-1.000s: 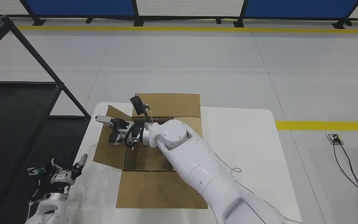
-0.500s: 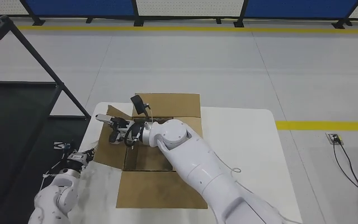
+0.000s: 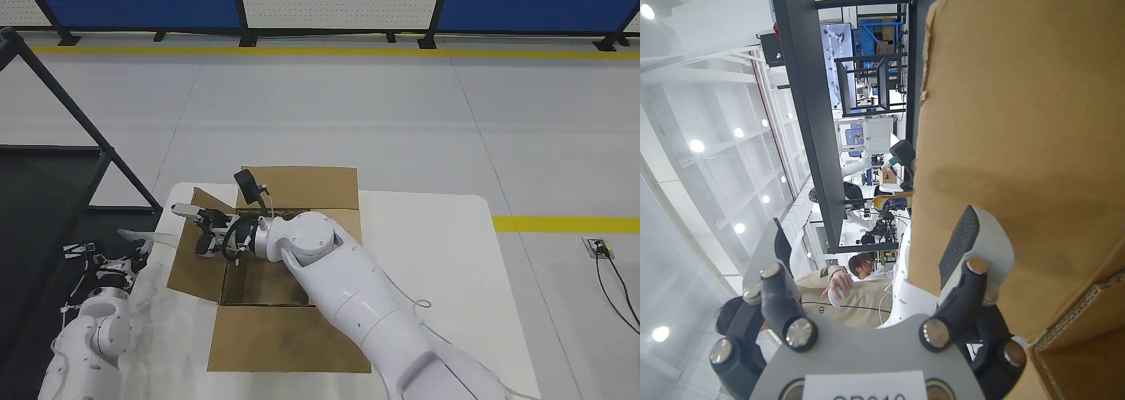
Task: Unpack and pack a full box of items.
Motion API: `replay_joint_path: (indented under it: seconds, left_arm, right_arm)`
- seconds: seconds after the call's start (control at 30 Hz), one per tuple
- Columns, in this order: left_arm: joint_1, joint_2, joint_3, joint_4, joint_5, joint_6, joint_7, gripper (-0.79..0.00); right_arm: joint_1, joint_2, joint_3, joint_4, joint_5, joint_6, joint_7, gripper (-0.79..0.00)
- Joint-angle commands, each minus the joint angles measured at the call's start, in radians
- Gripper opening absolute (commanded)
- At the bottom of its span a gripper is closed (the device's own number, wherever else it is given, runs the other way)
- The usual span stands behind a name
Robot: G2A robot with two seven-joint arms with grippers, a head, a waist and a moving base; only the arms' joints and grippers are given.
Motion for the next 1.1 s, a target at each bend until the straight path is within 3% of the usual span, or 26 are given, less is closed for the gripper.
replay_joint_path:
  seconds: [0.0,0.73,0.93,1.07]
  left_arm:
    - [0.005,0.001,0.0,0.002,0.002,0.005,0.006,0.0]
    - [-0.043,0.005,0.028,0.164,-0.027,0.051,-0.004,0.0]
    - [-0.003,0.007,0.019,0.134,-0.071,0.004,0.05,0.0]
    - [0.06,0.006,0.0,0.054,-0.136,-0.03,0.106,0.0]
  right_arm:
    - [0.001,0.0,0.002,0.001,-0.002,0.001,0.001,0.0]
    - [0.004,-0.006,0.015,0.011,-0.033,0.039,0.03,0.0]
    - [0.0,-0.006,0.018,0.012,-0.039,0.045,0.029,0.0]
    - [-0.004,-0.008,0.017,0.01,-0.04,0.054,0.025,0.0]
